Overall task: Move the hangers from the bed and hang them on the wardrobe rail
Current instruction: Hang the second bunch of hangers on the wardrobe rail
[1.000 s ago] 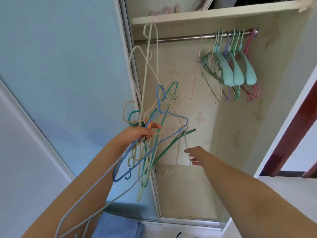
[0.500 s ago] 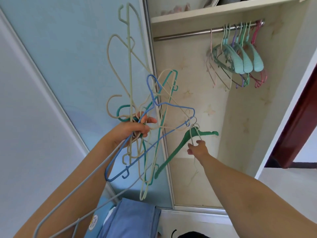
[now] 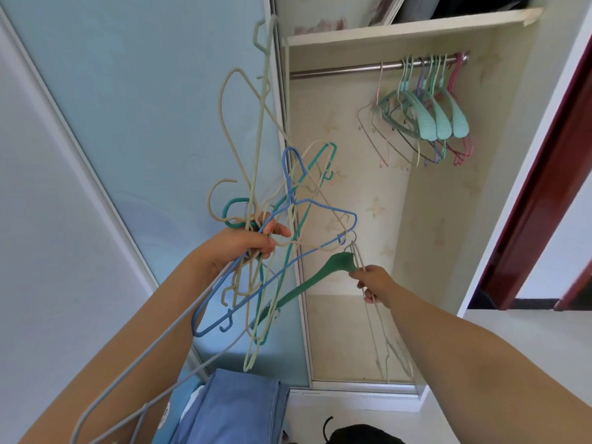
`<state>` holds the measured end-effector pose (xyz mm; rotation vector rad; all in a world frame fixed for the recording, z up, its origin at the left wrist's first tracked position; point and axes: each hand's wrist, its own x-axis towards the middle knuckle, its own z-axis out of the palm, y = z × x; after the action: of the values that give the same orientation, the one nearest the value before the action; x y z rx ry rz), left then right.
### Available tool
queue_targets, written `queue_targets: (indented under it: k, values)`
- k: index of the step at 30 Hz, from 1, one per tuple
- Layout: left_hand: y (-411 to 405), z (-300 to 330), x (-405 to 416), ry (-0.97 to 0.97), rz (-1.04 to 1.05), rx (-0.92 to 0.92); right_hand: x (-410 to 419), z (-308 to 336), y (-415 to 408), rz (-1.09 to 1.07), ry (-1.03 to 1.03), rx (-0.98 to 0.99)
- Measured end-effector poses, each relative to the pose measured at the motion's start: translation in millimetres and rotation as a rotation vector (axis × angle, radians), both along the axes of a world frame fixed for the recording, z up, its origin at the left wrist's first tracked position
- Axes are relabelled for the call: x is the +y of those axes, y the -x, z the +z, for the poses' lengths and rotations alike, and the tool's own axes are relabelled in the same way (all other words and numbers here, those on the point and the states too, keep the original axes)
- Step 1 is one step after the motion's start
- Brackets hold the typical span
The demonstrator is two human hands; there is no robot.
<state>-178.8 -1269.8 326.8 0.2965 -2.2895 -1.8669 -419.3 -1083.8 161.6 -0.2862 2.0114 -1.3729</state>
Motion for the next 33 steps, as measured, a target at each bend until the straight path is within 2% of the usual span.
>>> queue_targets:
  k: [9, 11, 15, 19, 21, 23, 29, 33]
  values:
    - [1.2, -1.1, -0.9, 0.047, -0.019, -0.025, 9.9, 14.8, 16.0, -0.058, -0.230, 0.423]
    - [1.8, 0.3, 1.4, 0.070, -0.024, -0.039, 9.5, 18.0, 18.1, -0.109, -0.221, 0.507]
    - [3.9, 0.8, 2.5, 0.007, -0.039, -0.037, 5.0, 26.4, 16.8, -0.065, -0.108, 0.486]
    - [8.0, 2.0, 7.0, -0.058, -0.083, -0.023, -0.9, 32.0, 12.1, -0.156, 0.101, 0.362]
    - [8.9, 3.8, 10.7, -0.076, -0.076, -0.025, -2.5, 33.4, 11.6, -0.186, 0.141, 0.334]
    - [9.6, 4.4, 13.0, -0.091, -0.070, -0.016, -3.8, 33.3, 12.5, -0.206, 0.114, 0.352]
    - [11.4, 0.8, 13.7, -0.206, 0.002, -0.023, -6.7, 27.9, 15.4, -0.277, -0.050, 0.589]
    - [14.8, -7.3, 12.8, -0.262, 0.036, -0.041, -3.6, 32.6, 20.5, -0.320, -0.095, 0.504]
